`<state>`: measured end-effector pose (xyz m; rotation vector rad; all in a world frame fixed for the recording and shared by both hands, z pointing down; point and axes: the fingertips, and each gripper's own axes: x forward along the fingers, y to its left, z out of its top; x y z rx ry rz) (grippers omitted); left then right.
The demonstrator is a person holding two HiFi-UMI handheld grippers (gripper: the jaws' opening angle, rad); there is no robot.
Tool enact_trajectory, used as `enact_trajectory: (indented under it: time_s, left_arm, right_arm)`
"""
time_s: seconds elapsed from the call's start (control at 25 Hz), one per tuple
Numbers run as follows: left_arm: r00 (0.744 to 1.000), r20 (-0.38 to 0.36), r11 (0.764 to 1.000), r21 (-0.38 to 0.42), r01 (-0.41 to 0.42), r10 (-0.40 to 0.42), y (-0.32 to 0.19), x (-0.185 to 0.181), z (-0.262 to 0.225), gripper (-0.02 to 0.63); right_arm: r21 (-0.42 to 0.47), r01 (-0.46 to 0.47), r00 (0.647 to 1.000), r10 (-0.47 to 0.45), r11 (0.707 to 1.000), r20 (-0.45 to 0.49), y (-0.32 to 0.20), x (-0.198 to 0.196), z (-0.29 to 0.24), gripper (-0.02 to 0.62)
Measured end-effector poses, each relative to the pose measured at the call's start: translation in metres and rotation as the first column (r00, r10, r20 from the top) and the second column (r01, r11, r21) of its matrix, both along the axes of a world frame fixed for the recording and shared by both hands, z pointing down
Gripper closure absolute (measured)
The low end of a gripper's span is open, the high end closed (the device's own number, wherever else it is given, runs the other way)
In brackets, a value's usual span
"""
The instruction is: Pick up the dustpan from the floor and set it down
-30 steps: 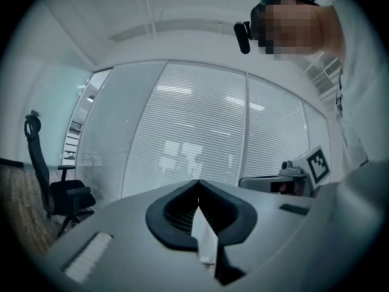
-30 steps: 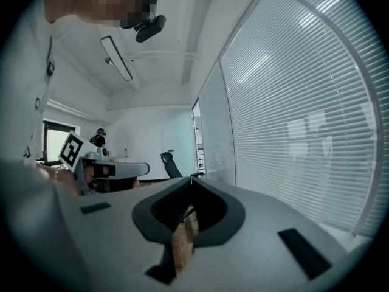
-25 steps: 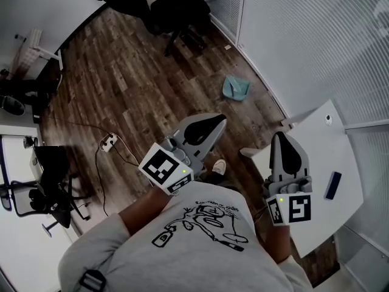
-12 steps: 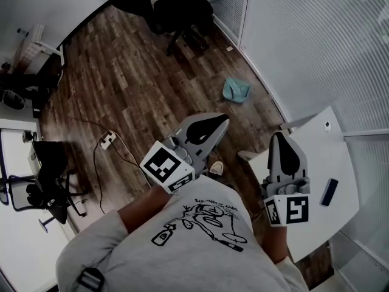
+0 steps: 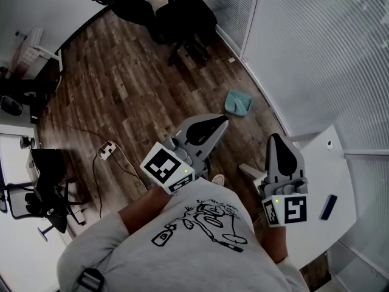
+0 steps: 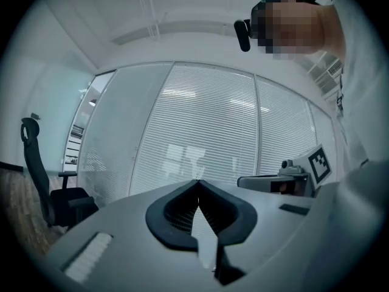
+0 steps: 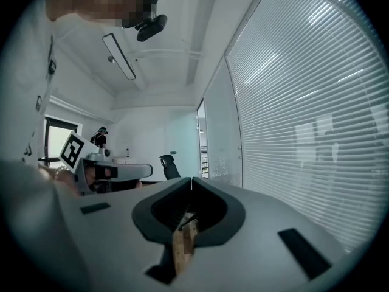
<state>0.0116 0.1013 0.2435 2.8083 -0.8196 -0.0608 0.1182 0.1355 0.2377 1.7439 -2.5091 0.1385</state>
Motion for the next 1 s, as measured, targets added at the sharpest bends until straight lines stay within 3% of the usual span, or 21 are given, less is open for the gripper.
enact_trajectory:
  time_s: [0.52, 1.0]
  left_arm:
    - [1.0, -0.016, 1.0, 0.005, 0.025, -0.025, -0.115, -0.078, -0.007, 0.604]
    - [1.0, -0.018, 1.0, 0.001, 0.014, -0.014, -0.168, -0.108, -0.003, 0.604]
  right_arm:
    - [0.017, 0.033, 0.999, -0.033, 0.999, -0.024, -0.117, -0.079, -0.015, 0.589]
    - [0.009, 0.022, 0.999, -0.021, 1.0, -0.041, -0.167, -0.109, -0.014, 0.589]
